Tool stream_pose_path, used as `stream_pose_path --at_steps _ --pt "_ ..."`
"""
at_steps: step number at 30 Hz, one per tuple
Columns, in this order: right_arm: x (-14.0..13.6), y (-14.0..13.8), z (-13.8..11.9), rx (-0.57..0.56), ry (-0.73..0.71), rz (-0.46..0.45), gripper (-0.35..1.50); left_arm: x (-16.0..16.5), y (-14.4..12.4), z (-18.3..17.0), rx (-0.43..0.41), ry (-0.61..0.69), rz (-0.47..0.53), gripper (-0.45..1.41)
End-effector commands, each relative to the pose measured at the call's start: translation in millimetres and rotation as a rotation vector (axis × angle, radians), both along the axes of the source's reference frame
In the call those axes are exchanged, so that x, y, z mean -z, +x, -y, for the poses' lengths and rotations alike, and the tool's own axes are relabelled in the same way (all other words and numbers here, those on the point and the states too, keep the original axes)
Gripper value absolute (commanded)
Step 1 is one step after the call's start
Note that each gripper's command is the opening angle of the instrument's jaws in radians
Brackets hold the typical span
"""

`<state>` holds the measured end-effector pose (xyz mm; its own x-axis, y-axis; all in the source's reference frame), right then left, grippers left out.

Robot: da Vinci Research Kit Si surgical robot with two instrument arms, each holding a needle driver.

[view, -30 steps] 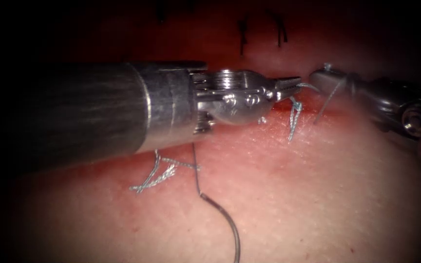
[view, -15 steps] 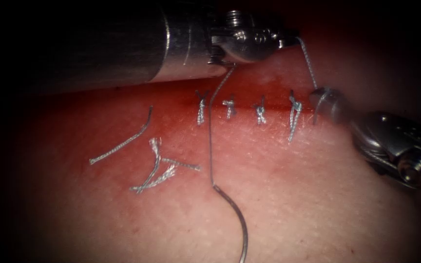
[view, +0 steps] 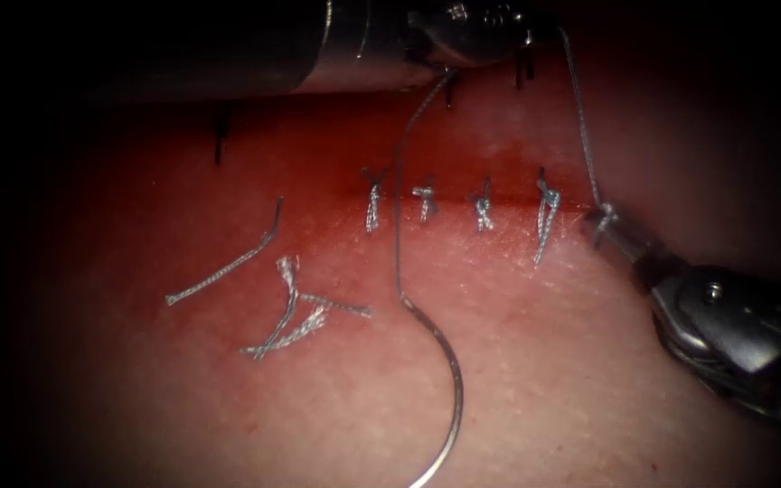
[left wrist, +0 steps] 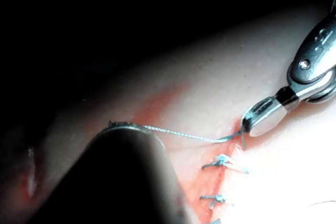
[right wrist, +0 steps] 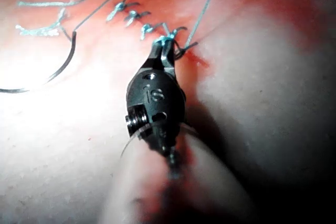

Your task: Wound Closure

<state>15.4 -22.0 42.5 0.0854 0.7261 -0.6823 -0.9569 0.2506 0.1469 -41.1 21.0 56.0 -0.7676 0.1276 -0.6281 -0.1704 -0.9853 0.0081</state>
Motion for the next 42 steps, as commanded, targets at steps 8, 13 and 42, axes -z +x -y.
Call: stream_pose_path --at_steps 8,13,42 --pt "-0.1 1.1 1.1 0.004 -0.011 0.015 -0.35 -0.7 -1.3 -3.0 0.008 -0.017 -0.003 -0.45" --pt "0.2 1.2 1.5 0.008 -0.013 0.019 -0.35 -0.7 -1.2 -5.2 0.040 -0.050 0.009 -0.45" --pt "0.0 3.8 9.6 0.139 0.087 0.036 -0.35 -6.0 -1.4 -13.2 0.146 -0.137 0.014 -0.45"
